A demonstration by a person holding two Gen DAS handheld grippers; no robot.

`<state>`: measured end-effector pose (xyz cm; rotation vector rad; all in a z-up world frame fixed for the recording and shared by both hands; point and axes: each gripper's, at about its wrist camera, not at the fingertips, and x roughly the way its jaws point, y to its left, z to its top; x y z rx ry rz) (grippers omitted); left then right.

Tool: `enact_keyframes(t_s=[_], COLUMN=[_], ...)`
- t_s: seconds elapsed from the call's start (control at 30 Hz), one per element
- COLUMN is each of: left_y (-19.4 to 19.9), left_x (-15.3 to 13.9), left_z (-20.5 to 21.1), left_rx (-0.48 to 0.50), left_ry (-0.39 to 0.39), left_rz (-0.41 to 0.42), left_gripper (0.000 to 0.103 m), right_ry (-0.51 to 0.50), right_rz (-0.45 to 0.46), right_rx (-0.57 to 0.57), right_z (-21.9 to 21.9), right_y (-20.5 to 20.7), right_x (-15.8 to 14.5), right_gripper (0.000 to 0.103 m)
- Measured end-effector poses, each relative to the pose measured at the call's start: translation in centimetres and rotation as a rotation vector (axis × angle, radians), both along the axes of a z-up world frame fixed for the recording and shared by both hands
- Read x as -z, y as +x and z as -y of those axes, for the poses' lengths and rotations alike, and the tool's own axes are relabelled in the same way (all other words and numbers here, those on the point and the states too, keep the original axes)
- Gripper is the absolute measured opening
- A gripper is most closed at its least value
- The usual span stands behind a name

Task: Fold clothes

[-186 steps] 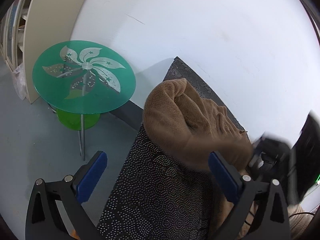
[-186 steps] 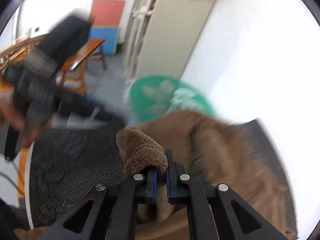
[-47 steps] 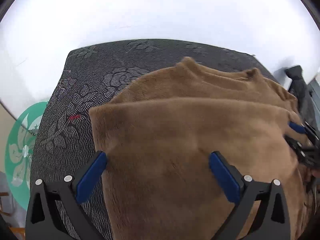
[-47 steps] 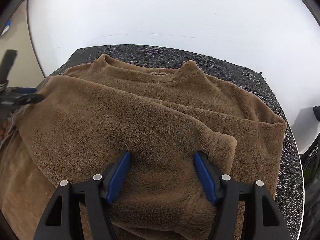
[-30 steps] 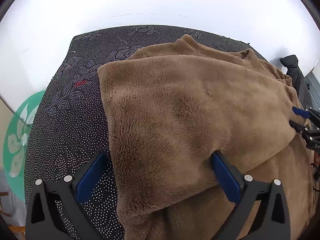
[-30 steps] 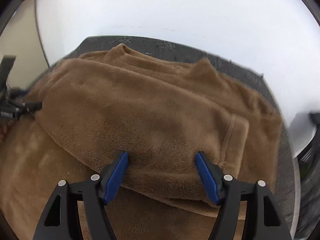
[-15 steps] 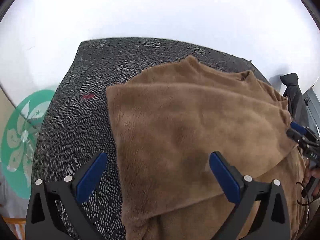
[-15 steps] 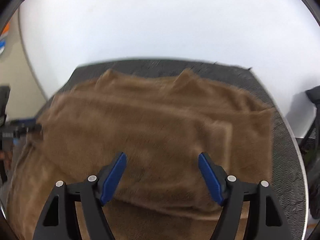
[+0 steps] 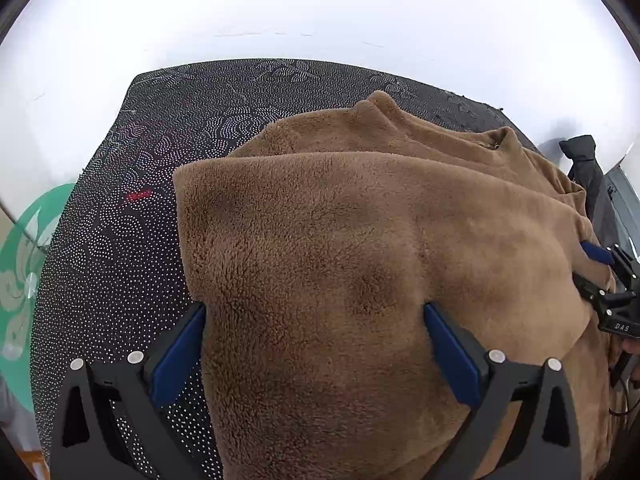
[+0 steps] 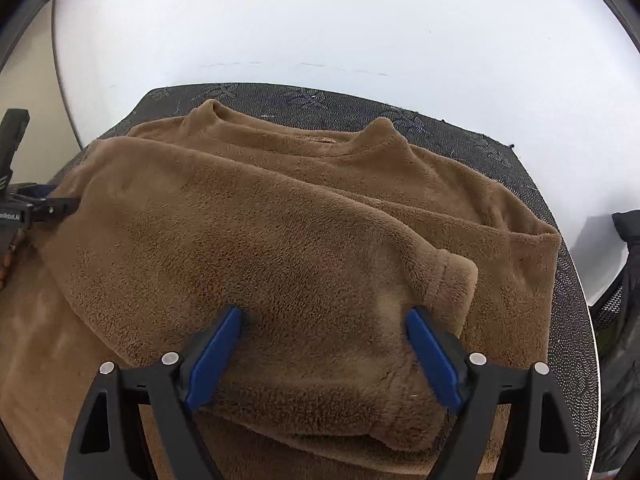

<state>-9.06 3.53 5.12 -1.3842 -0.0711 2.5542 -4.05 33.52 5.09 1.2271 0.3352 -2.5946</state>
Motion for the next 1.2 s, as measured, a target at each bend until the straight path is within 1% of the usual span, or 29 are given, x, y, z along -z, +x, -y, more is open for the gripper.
enact_keyframes(t_s=[0.17,0.23,0.33,0.43,0.47,0.53,0.57,0.63,0.7,0.83,0.9,1.0,1.03,1.1,1.2], left_y=[0.3,0.2,0.4,2.7,3.7,6.0,7.2,9.0,10.9,14.2,15.5,17.5,17.8,18.5,19.3], left_x=[-0.1,-0.2,-0.9,-2.7,-3.2,-4.0,-4.4,-4.6,-4.8,-4.2,-3.6,-2.1,-1.7,-1.2,-1.1], left_z=[-0.2,-0.3,-0.2,-0.7,-1.0,-1.6,-2.0,-2.4,-2.8,-3.4,-3.8,-4.4,-4.6,-4.8,-4.7], left_rx=[-0.004,-0.012,-0.054,-0.041,-0.016,0.039,0.067,0.109,0.150,0.200,0.219,0.243,0.246,0.249,0.242], left_ry=[-0.009,-0.012,-0.011,-0.041,-0.052,-0.081,-0.097,-0.108,-0.107,-0.069,-0.068,-0.091,-0.103,-0.132,-0.134], left_rz=[-0.005,0.010,0.065,0.026,0.012,-0.015,-0.028,-0.028,-0.025,0.008,0.026,0.052,0.056,0.037,0.019], left_gripper=[0.103,0.103,0.103,0.103,0.103,0.103,0.103,0.103,0.103,0.103,0.103,0.103,0.103,0.103,0.103], right_ry=[0.004,0.007,0.011,0.004,0.003,-0.003,-0.028,-0.065,-0.071,-0.080,-0.097,-0.115,-0.108,-0.093,-0.070], right_rz=[-0.004,-0.006,-0.009,-0.023,-0.031,-0.057,-0.060,-0.043,-0.008,0.069,0.104,0.160,0.165,0.175,0.154], right_rx=[0.001,0.002,0.003,0.015,0.022,0.043,0.036,0.010,-0.027,-0.100,-0.117,-0.118,-0.114,-0.106,-0.122], right_z=[-0.3,-0.3,-0.2,-0.4,-0.5,-0.5,-0.5,-0.4,-0.2,-0.3,-0.7,-1.7,-1.9,-2.5,-2.4], right_y=[0.1,0.1,0.1,0.4,0.7,2.0,2.8,4.7,6.7,11.1,13.0,15.0,15.5,16.4,17.3], right_x=[0.0,0.0,-0.1,-0.6,-0.9,-2.1,-2.8,-3.8,-4.0,-3.2,-2.7,-1.9,-1.5,-0.9,-0.4], right_gripper=[0.087,0.088,0.088,0.088,0.088,0.088,0.088,0.088,0.088,0.088,0.088,0.088,0.088,0.088,0.090])
